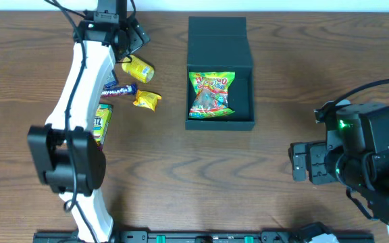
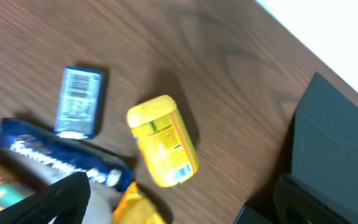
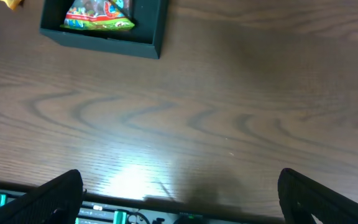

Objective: Pack container
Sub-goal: 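Move left gripper to the yellow Mentos tube and grasp it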

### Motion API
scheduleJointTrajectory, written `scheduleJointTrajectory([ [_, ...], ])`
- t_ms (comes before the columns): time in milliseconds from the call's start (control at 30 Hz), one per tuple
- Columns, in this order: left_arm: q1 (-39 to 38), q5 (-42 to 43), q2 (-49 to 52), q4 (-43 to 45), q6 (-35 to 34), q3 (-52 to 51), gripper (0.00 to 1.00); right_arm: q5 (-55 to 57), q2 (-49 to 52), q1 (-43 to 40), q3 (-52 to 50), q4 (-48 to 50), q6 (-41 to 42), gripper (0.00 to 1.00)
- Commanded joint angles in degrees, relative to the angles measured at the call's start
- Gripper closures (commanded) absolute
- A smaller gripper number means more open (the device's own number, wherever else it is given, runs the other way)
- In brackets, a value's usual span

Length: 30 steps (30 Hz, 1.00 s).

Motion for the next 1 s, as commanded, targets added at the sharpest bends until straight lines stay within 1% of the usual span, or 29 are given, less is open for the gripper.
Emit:
scheduleJointTrajectory([
  [0,0.1,2.6,3.7,1.6,-2.4,0.5,0.05,0.0,-0.2,-0.5,0.5,-0.1,-0.8,0.01],
  [67,0.0,3.7,5.2,2.1,-3.9,0.5,0.05,0.0,-0.2,-0.5,0.5,-0.1,-0.8,0.01],
  [200,0.0,4.3,8.5,2.2,-9.4,0.5,0.04,0.0,-0.2,-0.5,0.5,-0.1,-0.8,0.01],
  [367,0.0,6.0,11.4,2.1,-13.4,0.5,0.05,0.0,-0.2,-0.5,0.5,-0.1,-0.8,0.01],
  [467,0.0,5.6,13.5,3.1,-13.8,0.5,0.04,0.0,-0.2,-0.5,0.5,-0.1,-0.8,0.01],
  [567,0.0,5.4,15.0,3.8,-13.9,0.5,0.01,0.0,-0.2,-0.5,0.5,-0.1,-0.8,0.01],
  [667,0.0,5.3,16.4,3.8,-15.1,0.5,0.00,0.0,-0.2,-0.5,0.5,-0.1,-0.8,0.01],
  [700,0.0,5.3,16.7,4.0,-15.1,0.5,0.05,0.0,-0.2,-0.5,0.5,-0.1,-0.8,0.01],
  [800,0.0,3.8,16.9,4.3,-15.1,0.5,0.12,0.0,-0.2,-0.5,0.5,-0.1,-0.8,0.01],
  [867,0.0,2.9,16.9,4.4,-15.1,0.5,0.23,0.0,-0.2,-0.5,0.5,-0.1,-0.8,0.01],
  [933,0.0,2.6,16.9,4.4,-15.1,0.5,0.28,0.0,-0.2,-0.5,0.5,-0.1,-0.8,0.01],
  [967,0.0,2.3,16.9,4.4,-15.1,0.5,0.33,0.0,-0.2,-0.5,0.5,-0.1,-0.8,0.01],
])
